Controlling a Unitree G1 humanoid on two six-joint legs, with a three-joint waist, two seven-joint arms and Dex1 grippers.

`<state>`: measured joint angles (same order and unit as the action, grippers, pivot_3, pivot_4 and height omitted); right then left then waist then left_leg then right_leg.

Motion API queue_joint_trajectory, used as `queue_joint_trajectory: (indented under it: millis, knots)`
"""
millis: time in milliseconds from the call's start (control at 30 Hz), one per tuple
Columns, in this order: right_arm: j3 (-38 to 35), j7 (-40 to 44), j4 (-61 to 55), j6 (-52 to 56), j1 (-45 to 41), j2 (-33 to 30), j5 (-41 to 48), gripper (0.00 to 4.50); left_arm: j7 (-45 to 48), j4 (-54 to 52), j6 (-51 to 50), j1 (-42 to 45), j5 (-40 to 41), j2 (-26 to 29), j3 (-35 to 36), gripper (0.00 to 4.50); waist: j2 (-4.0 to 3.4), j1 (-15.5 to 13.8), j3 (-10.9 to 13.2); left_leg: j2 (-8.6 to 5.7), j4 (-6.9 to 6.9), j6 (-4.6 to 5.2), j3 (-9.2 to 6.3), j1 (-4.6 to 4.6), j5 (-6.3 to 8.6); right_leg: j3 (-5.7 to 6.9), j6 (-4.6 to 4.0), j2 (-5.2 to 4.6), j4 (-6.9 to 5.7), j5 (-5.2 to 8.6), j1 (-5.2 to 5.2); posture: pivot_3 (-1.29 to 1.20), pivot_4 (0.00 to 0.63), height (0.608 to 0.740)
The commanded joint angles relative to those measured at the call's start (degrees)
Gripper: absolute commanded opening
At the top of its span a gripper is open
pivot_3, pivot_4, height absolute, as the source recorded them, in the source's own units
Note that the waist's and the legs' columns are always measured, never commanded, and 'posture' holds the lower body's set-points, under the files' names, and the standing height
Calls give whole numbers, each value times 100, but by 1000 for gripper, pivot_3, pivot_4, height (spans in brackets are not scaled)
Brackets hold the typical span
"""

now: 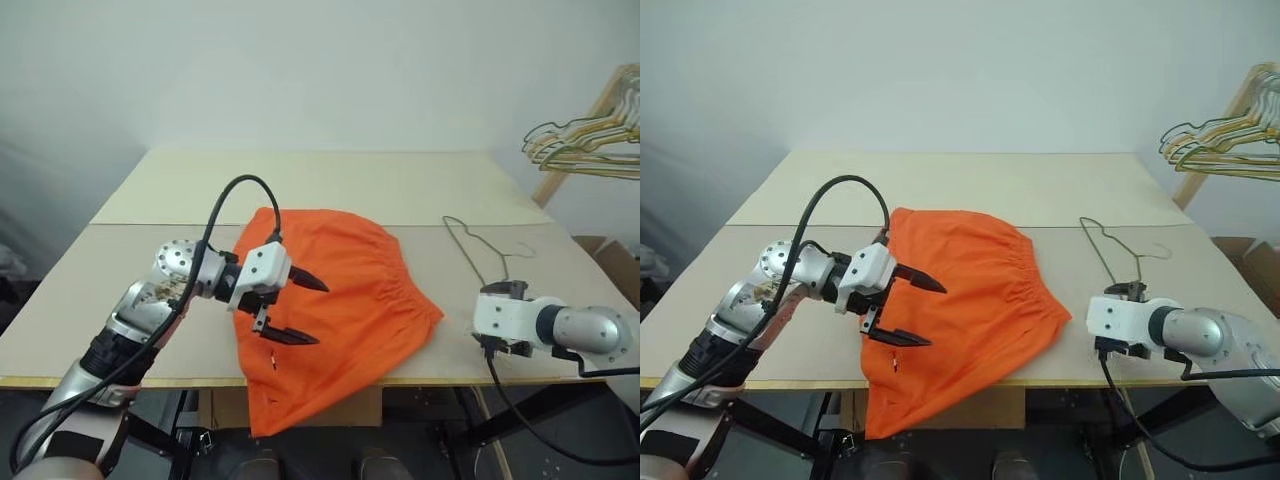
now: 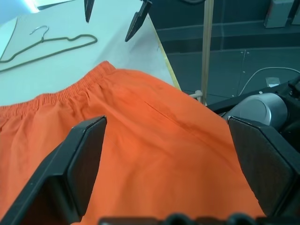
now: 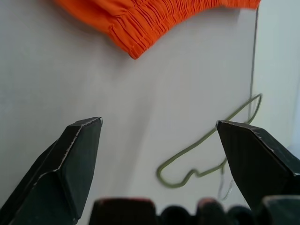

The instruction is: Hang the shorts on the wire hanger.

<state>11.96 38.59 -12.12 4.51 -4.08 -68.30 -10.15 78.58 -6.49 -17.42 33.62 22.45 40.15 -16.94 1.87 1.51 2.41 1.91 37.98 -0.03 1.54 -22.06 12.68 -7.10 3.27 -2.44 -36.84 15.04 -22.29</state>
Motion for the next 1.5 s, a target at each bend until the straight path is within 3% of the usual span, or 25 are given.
queue_joint_trajectory:
  millis: [33, 133, 233, 567, 600, 900, 1033, 1200, 1333, 1433, 1500]
  knots:
    - [393, -200, 536, -874, -527, 421, -817, 4500, 28, -63, 68, 137, 27, 3, 230, 4462, -1, 12, 0, -1, 0, 0, 0, 2, 0, -1, 0, 1, -2, 0, 1, 83, 0, 740]
    - [663, -291, 1067, -1368, -952, 852, -1275, 4500, 33, -132, 62, 78, 41, 33, 277, 4462, -3, 20, 0, -2, 0, 1, -1, -2, -1, -6, 13, 4, -3, -7, -2, 92, 0, 740]
    - [811, -264, 1434, -1744, -1202, 1090, -1539, 3906, 35, -180, 55, 30, 48, 58, 327, 4500, -3, -42, 1, -3, 0, 1, -3, -19, 0, -4, 35, 3, 0, -17, -10, 100, 0, 740]
    - [622, 46, 1507, -2260, -1054, 1124, -1543, 217, 25, -275, 31, -50, 34, 113, 442, 4500, -2, -157, 1, -2, 0, 2, -5, -17, 1, -1, 32, 2, 1, -16, -6, 112, 0, 740]
    - [568, 82, 1402, -2241, -950, 1092, -1528, 17, 27, -277, 35, -51, 29, 113, 442, 4500, -3, -164, 1, -3, 0, 2, -6, -15, 1, -1, 32, 2, -1, -16, -4, 111, 0, 740]
    - [-374, 511, -855, -732, 838, 1019, -1645, 17, 177, -147, 208, 35, -53, 76, 385, 4500, -3, -219, 0, -3, 0, 2, -7, -16, 1, 1, 32, 3, -7, -14, -7, 78, 0, 740]
    - [-490, 515, -1175, -597, 1112, 1129, -1728, 17, 274, -28, 322, 109, -103, 16, 335, 4500, -2, -180, 0, -2, 5, 1, -6, -12, 1, 0, 27, 3, -7, -10, -5, 62, 0, 740]
    - [-792, 674, -1350, -431, 1212, 1107, -1458, 1567, 386, 120, 434, 218, -177, -54, 317, 4500, -1, -142, 1, -2, 28, 1, -6, -15, 0, 0, 2, 3, -13, 1, -2, 61, 0, 740]
    - [-1573, 1003, -1286, -62, 1407, 1008, -877, 2967, 455, 175, 477, 251, -206, -64, 345, 4500, 0, -154, 1, -3, 30, 1, -6, -20, 1, 0, 5, 2, -12, 0, -1, 71, 0, 740]
    - [-2232, 1217, -1244, 741, 1299, 1180, -248, 4081, 508, 199, 537, 220, -209, -38, 365, 4500, 0, -158, 1, -3, 30, 1, -6, -19, 1, 0, 27, 2, -11, -13, 0, 75, 0, 740]
    - [-2537, 1215, -1108, 1749, 970, 1410, 150, 4438, 513, 208, 569, 200, -216, -40, 366, 4500, 2, -140, 1, -1, 30, 1, -7, -16, 1, 0, 25, 3, -12, -13, 1, 77, 0, 740]
